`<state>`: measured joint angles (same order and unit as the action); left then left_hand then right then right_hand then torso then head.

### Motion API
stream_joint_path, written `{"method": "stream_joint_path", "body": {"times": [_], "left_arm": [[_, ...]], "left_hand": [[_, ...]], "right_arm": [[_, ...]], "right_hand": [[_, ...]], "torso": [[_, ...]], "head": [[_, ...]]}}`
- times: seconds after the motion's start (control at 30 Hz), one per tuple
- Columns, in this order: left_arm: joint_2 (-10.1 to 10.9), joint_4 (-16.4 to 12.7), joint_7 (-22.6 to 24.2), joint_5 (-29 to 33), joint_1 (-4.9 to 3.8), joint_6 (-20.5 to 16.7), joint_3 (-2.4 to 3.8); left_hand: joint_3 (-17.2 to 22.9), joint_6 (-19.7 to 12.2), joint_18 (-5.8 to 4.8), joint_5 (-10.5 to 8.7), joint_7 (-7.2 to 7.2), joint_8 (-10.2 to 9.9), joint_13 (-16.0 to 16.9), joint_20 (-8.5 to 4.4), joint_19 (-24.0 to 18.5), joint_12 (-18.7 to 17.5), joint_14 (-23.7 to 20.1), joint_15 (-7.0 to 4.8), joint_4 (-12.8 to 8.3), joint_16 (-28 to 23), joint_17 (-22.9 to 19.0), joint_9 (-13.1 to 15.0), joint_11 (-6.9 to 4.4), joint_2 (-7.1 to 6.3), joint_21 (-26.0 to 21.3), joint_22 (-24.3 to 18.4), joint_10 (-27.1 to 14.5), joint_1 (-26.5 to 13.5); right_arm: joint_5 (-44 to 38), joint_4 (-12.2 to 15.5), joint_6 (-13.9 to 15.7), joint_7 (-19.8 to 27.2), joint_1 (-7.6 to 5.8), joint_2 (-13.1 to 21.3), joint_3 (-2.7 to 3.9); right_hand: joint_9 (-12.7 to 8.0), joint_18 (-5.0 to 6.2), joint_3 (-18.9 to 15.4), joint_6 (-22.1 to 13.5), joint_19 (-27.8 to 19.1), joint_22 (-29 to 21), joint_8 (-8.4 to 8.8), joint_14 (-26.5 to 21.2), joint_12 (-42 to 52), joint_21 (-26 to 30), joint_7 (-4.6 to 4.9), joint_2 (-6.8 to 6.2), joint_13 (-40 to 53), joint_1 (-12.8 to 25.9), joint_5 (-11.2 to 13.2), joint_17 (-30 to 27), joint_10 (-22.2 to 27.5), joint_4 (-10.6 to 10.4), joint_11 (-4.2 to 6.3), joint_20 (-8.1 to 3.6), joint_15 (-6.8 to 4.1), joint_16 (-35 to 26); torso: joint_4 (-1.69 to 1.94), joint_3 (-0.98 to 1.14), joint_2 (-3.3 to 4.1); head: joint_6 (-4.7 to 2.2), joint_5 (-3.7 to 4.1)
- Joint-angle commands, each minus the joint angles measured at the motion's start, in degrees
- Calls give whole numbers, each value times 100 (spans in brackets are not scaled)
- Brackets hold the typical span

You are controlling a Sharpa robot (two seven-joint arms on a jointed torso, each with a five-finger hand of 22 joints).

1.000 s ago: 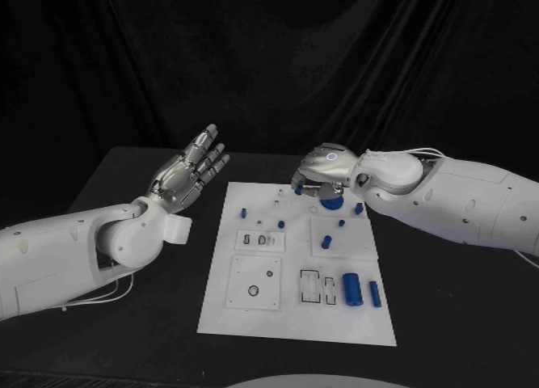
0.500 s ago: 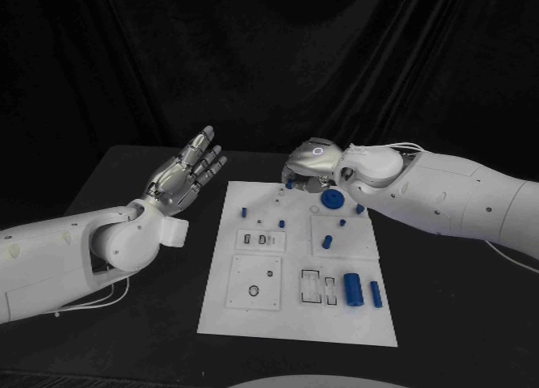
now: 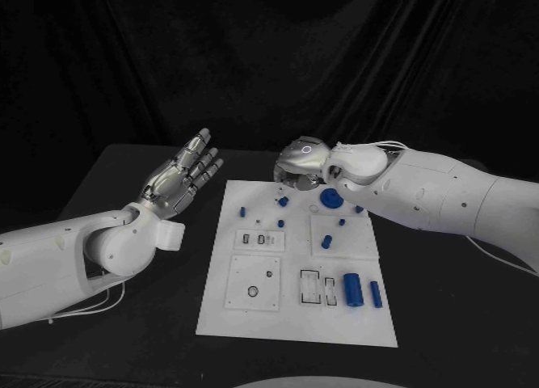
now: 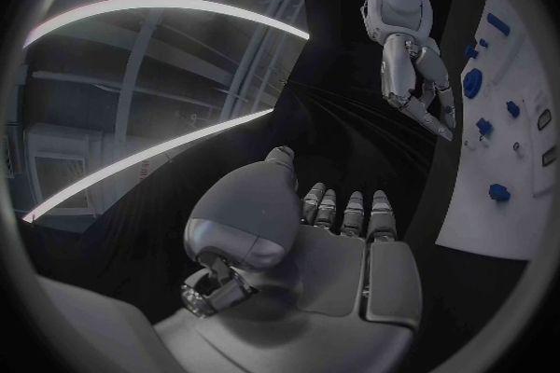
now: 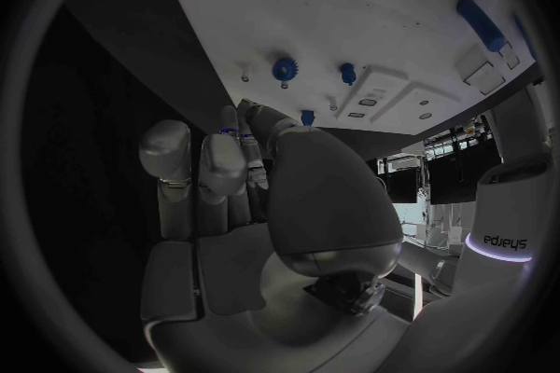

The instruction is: Assemble the parts on the task board

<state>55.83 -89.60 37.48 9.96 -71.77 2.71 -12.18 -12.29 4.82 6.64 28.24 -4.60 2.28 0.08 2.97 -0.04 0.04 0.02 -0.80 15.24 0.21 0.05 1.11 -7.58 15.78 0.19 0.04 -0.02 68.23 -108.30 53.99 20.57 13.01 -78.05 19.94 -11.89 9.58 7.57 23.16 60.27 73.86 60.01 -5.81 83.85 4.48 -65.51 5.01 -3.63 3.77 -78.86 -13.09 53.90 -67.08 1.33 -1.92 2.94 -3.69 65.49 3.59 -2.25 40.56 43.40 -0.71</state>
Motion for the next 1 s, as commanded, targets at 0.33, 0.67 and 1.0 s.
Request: {"method": "stream_joint_path", "body": {"times": [0.33,0.67,1.0], "left_arm": [[-2,-26,60,-53,-23,16,5],[10,-26,58,-53,-23,26,5],[41,-19,51,-54,-23,39,5]], "left_hand": [[29,57,107,34,0,23,-8,32,4,-4,-2,44,-3,-21,-5,9,23,-5,-19,-4,2,76],[31,55,105,43,3,23,-8,33,4,-4,-2,47,-5,-21,-5,8,26,-7,-19,-4,2,80],[35,53,103,55,6,23,-8,35,4,-4,-2,51,-8,-21,-5,8,28,-6,-19,-4,2,84]], "right_arm": [[-50,-98,57,-123,66,-83,4],[-50,-14,93,-177,71,-2,4],[-50,642,-148,-74,70,349,4]], "right_hand": [[-9,-79,5,-33,48,16,25,-25,-29,-25,-30,-60,-4,-2,-11,7,16,-41,17,-11,17,-20],[-71,-61,5,-222,-56,-47,169,-99,-93,78,-42,-136,3,75,74,-118,92,-141,-1,5,39,-121],[-122,-61,-47,-355,-82,3,219,-138,-83,92,-60,-236,24,196,299,-121,149,-272,6,15,42,-129]], "torso": [[47,1,72],[19,0,51],[13,-3,46]], "head": [[-68,64],[-49,21],[-31,-13]]}}
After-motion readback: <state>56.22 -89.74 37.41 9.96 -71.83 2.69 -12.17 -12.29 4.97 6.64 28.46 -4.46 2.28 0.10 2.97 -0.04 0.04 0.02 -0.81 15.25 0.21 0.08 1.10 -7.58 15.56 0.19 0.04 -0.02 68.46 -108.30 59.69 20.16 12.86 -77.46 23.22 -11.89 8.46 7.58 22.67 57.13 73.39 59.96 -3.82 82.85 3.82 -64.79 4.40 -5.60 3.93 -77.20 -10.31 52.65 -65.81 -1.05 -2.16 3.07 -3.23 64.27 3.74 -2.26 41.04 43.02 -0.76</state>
